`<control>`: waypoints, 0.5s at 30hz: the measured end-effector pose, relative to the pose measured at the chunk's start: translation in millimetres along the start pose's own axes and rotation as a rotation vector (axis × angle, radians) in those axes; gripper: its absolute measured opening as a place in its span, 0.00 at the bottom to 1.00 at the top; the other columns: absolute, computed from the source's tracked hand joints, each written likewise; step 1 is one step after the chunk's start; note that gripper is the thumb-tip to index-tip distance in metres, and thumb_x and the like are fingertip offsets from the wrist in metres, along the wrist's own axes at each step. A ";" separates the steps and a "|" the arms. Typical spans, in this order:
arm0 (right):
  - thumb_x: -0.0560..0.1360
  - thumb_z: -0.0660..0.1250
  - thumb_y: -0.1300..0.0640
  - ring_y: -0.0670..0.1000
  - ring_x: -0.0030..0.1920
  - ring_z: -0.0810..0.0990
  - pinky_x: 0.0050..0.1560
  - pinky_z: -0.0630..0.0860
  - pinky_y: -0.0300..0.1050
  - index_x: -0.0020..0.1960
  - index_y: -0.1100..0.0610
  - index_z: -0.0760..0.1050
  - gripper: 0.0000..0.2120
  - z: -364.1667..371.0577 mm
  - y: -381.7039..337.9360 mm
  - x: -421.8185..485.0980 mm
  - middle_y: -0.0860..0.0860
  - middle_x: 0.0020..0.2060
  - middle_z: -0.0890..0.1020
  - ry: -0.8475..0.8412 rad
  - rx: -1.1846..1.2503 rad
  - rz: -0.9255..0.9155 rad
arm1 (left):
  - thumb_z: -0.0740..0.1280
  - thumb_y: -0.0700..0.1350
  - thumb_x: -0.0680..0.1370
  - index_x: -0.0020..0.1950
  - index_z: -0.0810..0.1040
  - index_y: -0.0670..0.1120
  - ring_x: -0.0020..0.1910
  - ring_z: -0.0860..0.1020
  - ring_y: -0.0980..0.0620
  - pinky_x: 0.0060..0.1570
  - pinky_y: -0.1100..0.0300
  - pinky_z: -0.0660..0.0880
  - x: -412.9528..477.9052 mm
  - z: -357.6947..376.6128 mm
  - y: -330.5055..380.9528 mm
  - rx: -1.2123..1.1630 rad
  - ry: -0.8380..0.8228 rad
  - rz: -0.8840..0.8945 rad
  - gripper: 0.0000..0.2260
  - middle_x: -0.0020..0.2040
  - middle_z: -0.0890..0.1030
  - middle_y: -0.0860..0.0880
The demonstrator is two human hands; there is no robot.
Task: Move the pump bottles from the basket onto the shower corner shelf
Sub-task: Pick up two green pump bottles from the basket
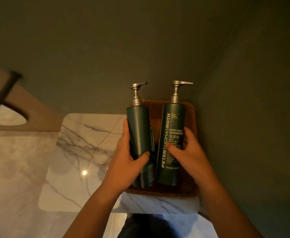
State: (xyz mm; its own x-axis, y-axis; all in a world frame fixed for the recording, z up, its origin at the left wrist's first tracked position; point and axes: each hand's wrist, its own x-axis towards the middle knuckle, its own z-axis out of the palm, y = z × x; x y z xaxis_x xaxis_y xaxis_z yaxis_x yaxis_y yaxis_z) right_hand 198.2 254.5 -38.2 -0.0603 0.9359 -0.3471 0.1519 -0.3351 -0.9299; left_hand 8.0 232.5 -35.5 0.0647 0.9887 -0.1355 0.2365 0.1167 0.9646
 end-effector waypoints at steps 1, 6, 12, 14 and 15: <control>0.69 0.72 0.54 0.31 0.48 0.78 0.36 0.73 0.24 0.51 0.24 0.67 0.26 1.3 -9.3 -7.3 0.28 0.47 0.79 -0.016 0.006 -0.026 | 0.70 0.39 0.73 0.71 0.44 0.71 0.60 0.71 0.66 0.51 0.69 0.74 -6.0 -4.4 10.0 -0.028 -0.012 0.013 0.44 0.60 0.68 0.71; 0.69 0.71 0.50 0.34 0.52 0.79 0.41 0.75 0.27 0.56 0.26 0.67 0.25 9.6 -43.2 -42.8 0.31 0.52 0.79 -0.081 0.046 -0.125 | 0.69 0.40 0.74 0.73 0.43 0.69 0.61 0.70 0.67 0.53 0.68 0.74 -35.9 -22.6 43.8 -0.161 -0.041 0.013 0.43 0.70 0.65 0.61; 0.67 0.71 0.47 0.37 0.55 0.79 0.45 0.76 0.29 0.62 0.33 0.67 0.27 27.1 -66.0 -82.5 0.34 0.54 0.80 -0.042 0.073 -0.206 | 0.70 0.46 0.73 0.71 0.48 0.71 0.63 0.72 0.61 0.51 0.62 0.77 -55.7 -47.3 64.0 -0.298 -0.154 0.060 0.40 0.68 0.68 0.62; 0.67 0.71 0.46 0.37 0.54 0.79 0.44 0.76 0.29 0.63 0.33 0.66 0.27 37.8 -71.3 -95.4 0.35 0.54 0.80 -0.022 0.082 -0.219 | 0.71 0.50 0.71 0.70 0.48 0.73 0.59 0.74 0.63 0.46 0.65 0.77 -60.1 -58.5 66.4 -0.310 -0.188 0.056 0.40 0.64 0.71 0.65; 0.68 0.71 0.47 0.38 0.54 0.79 0.44 0.76 0.30 0.64 0.35 0.66 0.27 44.8 -73.8 -101.9 0.35 0.55 0.80 -0.007 0.091 -0.221 | 0.71 0.51 0.71 0.70 0.48 0.73 0.58 0.75 0.64 0.45 0.67 0.77 -62.6 -64.9 66.9 -0.315 -0.205 0.059 0.40 0.63 0.72 0.67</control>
State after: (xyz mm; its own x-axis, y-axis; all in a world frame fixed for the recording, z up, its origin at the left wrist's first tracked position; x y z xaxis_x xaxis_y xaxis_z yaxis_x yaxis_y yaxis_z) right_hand 149.0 179.0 60.4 -0.0895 0.9869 -0.1341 0.0448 -0.1305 -0.9904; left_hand -43.1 184.6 52.3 0.2695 0.9589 -0.0889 -0.0807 0.1145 0.9901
